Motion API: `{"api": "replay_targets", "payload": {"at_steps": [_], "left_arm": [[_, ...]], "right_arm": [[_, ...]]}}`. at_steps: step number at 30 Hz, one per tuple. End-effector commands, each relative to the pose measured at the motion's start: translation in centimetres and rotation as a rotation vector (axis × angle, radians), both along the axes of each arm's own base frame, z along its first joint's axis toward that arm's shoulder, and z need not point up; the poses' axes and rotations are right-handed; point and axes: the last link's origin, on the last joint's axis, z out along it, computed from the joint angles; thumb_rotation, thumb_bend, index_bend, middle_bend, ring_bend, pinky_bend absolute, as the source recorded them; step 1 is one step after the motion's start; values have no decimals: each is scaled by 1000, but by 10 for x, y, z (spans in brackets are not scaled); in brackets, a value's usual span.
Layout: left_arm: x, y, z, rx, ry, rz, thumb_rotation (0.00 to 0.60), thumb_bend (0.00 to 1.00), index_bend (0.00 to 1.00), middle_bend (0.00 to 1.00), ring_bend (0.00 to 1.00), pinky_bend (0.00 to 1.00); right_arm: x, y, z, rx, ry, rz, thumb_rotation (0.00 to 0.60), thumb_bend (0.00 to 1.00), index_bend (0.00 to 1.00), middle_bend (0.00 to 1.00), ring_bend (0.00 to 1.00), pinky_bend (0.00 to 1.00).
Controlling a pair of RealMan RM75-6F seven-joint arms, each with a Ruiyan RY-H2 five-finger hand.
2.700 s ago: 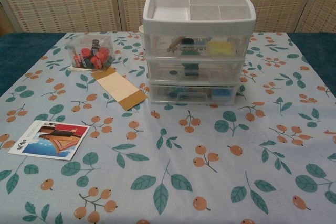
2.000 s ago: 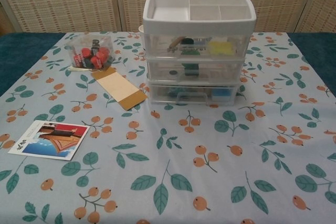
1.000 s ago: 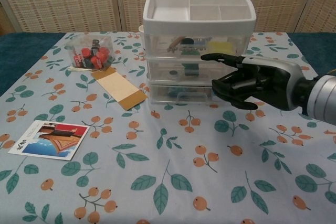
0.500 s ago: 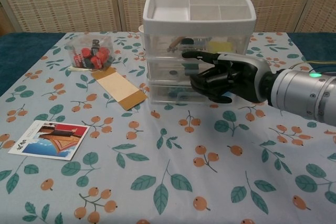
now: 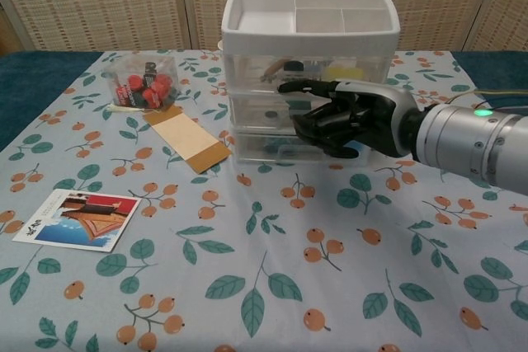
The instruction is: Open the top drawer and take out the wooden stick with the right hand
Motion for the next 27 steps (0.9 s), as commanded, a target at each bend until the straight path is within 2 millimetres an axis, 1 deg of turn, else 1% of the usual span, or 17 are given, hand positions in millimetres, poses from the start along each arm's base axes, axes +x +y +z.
{"api": "replay_targets", "payload": {"at_steps": [1, 5, 15, 27], "left_arm": [[0, 0, 0, 2, -1, 0, 600, 159, 32, 0, 0, 78], [0, 0, 0, 2, 0, 1, 600, 160, 32, 0, 0, 77], [0, -1, 0, 1, 1, -2, 600, 159, 32, 0, 0, 77], [2, 1, -2, -7, -1, -8, 600, 159, 32, 0, 0, 77]], "right_arm": [[1, 0, 0, 0, 0, 1, 600, 588, 126, 758, 835, 909], [1, 0, 0, 2, 4, 3, 600, 589, 158, 758, 835, 909], [-3, 7, 2, 7, 3, 7, 600, 590, 183, 758, 835, 909], [-6, 25, 6, 28, -10, 25, 600, 590, 185, 754, 835, 909]]}}
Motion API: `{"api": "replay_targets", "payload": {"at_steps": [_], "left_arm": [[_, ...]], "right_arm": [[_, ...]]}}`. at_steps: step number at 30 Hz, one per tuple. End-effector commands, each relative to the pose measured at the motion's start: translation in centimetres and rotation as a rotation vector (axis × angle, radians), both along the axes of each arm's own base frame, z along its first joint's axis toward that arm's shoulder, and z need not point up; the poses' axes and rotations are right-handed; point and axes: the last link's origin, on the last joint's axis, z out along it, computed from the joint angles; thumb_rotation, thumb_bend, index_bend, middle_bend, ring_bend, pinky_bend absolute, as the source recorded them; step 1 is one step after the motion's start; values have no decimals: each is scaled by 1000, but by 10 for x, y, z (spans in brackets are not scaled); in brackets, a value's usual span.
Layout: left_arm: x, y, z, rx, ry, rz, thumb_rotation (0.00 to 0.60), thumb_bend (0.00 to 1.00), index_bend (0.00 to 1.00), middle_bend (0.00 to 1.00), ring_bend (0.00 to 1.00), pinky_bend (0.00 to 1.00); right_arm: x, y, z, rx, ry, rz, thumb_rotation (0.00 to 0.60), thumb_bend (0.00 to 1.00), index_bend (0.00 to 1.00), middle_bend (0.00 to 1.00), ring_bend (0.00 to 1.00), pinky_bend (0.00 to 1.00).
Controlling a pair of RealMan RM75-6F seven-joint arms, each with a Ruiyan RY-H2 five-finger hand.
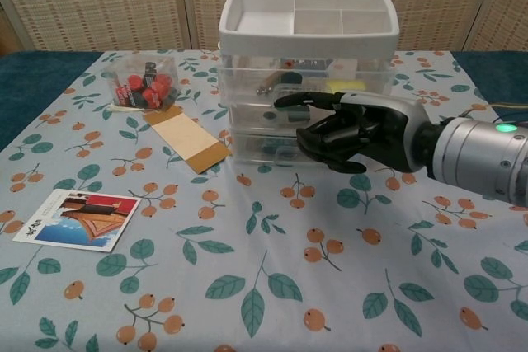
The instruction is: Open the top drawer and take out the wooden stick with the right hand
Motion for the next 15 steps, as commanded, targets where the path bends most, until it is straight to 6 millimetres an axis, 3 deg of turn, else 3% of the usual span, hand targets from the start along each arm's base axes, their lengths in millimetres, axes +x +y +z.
{"api": "replay_targets", "payload": {"at_steps": [1, 5, 10, 15], "left_arm": [[0, 0, -1, -3, 1, -3, 600, 160, 32, 0, 0, 77], [2, 2, -2, -8, -2, -8, 600, 159, 32, 0, 0, 77], [3, 2, -4, -17, -6, -16, 600, 159, 32, 0, 0, 77], [3, 3, -4, -17, -8, -21, 600, 159, 32, 0, 0, 77]], "right_arm": [[-2, 3, 3, -4, 1, 2, 600, 590, 185, 754, 835, 909], [-6, 10, 6, 0, 24, 21, 600, 590, 179, 746, 835, 909], [-13, 19, 13, 11, 72, 53, 600, 590, 60, 722, 832, 908], [-15, 26, 20, 3, 104, 84, 600, 590, 39, 714, 832, 908]]}}
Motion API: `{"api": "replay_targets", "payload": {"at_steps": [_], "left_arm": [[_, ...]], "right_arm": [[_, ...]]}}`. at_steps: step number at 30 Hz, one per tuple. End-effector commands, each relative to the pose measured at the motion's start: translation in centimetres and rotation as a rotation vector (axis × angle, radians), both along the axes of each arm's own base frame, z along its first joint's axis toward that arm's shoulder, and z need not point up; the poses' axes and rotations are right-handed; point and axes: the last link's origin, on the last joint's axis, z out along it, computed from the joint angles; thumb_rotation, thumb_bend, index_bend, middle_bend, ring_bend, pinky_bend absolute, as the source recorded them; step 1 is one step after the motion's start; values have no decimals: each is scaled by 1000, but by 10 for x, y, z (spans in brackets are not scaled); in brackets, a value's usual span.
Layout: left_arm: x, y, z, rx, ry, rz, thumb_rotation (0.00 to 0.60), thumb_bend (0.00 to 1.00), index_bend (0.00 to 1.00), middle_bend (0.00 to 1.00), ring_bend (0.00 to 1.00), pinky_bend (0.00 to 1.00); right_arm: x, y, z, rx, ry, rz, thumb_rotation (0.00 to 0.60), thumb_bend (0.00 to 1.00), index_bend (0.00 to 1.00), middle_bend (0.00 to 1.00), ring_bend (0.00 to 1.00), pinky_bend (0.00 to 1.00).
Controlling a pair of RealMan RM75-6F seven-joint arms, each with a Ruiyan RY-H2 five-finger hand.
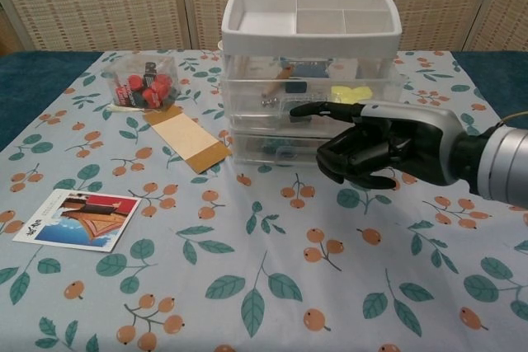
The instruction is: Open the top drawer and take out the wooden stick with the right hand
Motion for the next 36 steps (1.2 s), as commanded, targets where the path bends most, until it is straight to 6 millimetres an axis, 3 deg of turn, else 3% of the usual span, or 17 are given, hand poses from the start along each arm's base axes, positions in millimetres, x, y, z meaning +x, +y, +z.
{"api": "replay_targets", "payload": {"at_steps": [1, 7, 15, 23, 36], "left_arm": [[0, 0, 0, -1, 0, -3, 600, 159, 32, 0, 0, 77], [0, 0, -2, -7, -1, -5, 600, 159, 32, 0, 0, 77], [0, 0, -1, -7, -3, -9, 600, 159, 32, 0, 0, 77], [0, 0, -1, -9, 0, -10, 600, 159, 32, 0, 0, 77], [1, 0, -1, -14, 5, -8, 600, 159, 32, 0, 0, 77]], "right_arm": [[-1, 5, 4, -10, 19, 20, 600, 591, 39, 714, 832, 908], [14, 21, 31, -98, 56, 161, 600, 597, 39, 715, 832, 908], [21, 10, 62, -227, 127, 198, 600, 597, 39, 715, 832, 908], [12, -7, 66, -208, 250, 172, 600, 597, 39, 715, 833, 908], [-2, -17, 66, -179, 344, 135, 600, 597, 67, 715, 832, 908]]}}
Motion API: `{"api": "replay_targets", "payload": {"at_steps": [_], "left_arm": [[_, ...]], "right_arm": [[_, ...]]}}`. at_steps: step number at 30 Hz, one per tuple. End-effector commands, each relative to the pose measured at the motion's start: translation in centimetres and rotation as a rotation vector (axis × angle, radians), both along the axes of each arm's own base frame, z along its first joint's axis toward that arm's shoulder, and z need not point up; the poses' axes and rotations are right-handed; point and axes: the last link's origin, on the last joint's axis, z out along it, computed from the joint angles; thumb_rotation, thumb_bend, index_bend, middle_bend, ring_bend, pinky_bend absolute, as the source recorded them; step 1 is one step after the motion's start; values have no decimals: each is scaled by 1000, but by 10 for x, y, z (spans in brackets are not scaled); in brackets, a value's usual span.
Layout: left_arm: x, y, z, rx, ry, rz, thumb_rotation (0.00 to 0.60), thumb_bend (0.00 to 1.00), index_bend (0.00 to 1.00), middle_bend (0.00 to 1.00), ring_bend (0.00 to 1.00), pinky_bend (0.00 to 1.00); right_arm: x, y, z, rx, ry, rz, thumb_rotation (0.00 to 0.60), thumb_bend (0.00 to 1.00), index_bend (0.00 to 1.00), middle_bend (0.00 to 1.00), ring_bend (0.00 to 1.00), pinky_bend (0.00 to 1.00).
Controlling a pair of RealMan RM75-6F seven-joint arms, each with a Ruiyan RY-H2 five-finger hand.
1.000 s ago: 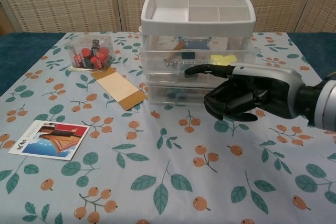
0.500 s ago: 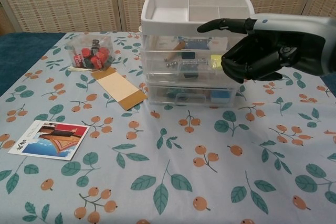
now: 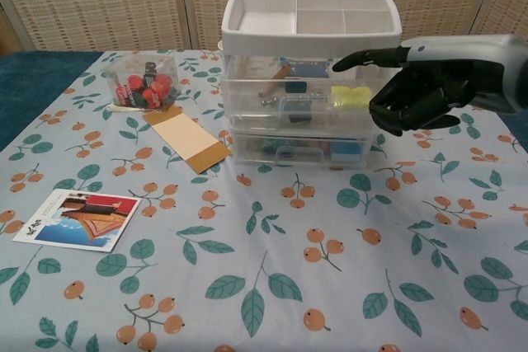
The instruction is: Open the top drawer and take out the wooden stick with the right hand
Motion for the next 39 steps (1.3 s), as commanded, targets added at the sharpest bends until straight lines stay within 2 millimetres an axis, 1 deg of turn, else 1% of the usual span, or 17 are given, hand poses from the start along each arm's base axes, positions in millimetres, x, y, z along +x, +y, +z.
{"api": "replay_targets", "payload": {"at_steps": [1, 6, 9, 13, 25, 29, 31, 34, 35, 39], "left_arm": [[0, 0, 0, 2, -2, 0, 600, 159, 32, 0, 0, 77], [1, 0, 0, 1, -2, -2, 600, 160, 32, 0, 0, 77], [1, 0, -1, -1, 0, -3, 600, 159, 32, 0, 0, 77], [0, 0, -2, -4, 2, 0, 600, 159, 32, 0, 0, 76], [0, 1, -1, -4, 4, 1, 600, 159, 32, 0, 0, 76], [1, 1, -1, -5, -1, -3, 600, 159, 32, 0, 0, 76], [1, 1, 0, -5, 0, -3, 600, 159, 32, 0, 0, 76], [1, 1, 0, -6, 2, -2, 600, 159, 32, 0, 0, 76], [2, 2, 0, -5, 2, -3, 600, 159, 32, 0, 0, 76], [2, 2, 1, -1, 0, -6, 600, 159, 32, 0, 0, 76]], "right_arm": [[-2, 1, 0, 9, 12, -1, 600, 597, 81, 715, 832, 908], [-4, 5, 0, 23, 20, -7, 600, 597, 174, 717, 833, 908], [-4, 8, 1, 27, 16, -9, 600, 598, 208, 718, 833, 908], [-2, 13, 3, 43, -7, -5, 600, 599, 215, 717, 833, 908], [-1, 32, 8, 97, -5, 30, 600, 600, 216, 717, 833, 908], [0, 37, 14, 93, -4, 52, 600, 599, 216, 718, 833, 909], [1, 39, 18, 80, -9, 60, 600, 600, 185, 717, 833, 909], [5, 41, 24, 57, -22, 80, 600, 599, 45, 712, 833, 908], [7, 41, 27, 46, -28, 92, 600, 599, 17, 711, 833, 908], [17, 42, 40, 15, -27, 149, 600, 600, 5, 711, 833, 908]]}}
